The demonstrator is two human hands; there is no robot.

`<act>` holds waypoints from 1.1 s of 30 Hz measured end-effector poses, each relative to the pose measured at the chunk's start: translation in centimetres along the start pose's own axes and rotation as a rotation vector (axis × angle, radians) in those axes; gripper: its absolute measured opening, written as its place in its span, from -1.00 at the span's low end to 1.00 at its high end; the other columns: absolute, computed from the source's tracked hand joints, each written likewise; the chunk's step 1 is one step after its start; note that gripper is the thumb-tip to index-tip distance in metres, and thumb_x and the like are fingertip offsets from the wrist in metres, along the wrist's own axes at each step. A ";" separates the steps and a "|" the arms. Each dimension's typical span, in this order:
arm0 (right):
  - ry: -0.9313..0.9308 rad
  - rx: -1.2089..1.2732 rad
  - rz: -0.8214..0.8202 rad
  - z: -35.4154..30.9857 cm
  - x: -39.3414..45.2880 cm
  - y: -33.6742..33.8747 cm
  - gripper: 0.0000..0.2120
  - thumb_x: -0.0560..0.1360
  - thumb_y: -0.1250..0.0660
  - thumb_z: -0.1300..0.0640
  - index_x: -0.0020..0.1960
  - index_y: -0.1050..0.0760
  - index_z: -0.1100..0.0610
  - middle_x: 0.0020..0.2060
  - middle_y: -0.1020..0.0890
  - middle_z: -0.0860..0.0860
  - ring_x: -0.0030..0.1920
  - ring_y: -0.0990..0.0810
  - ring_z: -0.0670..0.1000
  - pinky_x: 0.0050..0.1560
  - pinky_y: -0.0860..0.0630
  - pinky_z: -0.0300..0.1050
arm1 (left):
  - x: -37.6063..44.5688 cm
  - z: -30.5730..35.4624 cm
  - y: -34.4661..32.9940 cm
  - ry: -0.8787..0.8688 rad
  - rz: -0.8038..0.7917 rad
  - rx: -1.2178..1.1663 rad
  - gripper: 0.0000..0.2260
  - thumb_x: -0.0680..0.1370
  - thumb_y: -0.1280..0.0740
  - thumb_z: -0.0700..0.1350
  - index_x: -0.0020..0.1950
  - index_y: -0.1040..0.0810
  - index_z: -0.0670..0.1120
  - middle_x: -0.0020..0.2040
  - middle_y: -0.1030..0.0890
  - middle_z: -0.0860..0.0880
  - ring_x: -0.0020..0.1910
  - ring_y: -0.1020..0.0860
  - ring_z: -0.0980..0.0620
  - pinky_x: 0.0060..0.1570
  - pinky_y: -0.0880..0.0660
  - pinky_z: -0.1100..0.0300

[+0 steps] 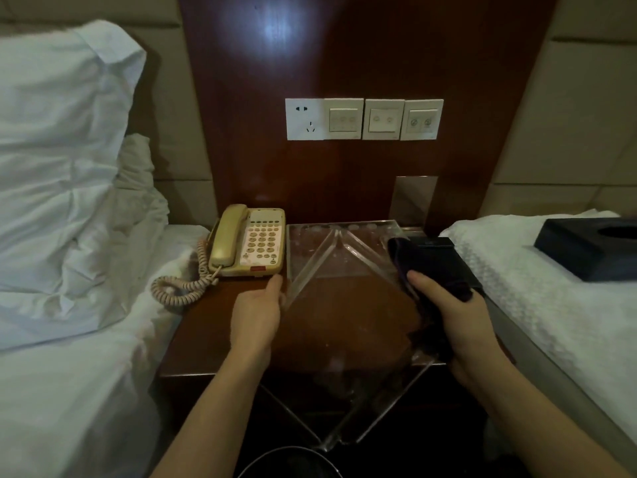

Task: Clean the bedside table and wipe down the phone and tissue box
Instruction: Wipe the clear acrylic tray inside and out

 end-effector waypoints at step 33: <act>-0.107 -0.054 0.061 7.7 -5.2 0.4 -0.63 0.39 -0.45 -0.05 0.17 -0.50 -0.08 -0.04 -0.64 -0.18 -0.03 -0.60 -0.13 0.02 -0.48 -0.17 | -2.8 -0.7 -2.3 0.223 -0.088 -0.355 -0.42 0.27 -0.49 0.41 -0.06 -0.55 -0.06 -0.51 -0.29 0.10 -0.56 -0.21 0.15 -0.52 -0.15 0.27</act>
Point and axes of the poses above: each hand's wrist, its own x-axis towards the middle knuckle, its own y-axis out of the back of the hand, z = x × y, the point moved 8 cm from there along x, towards the middle knuckle
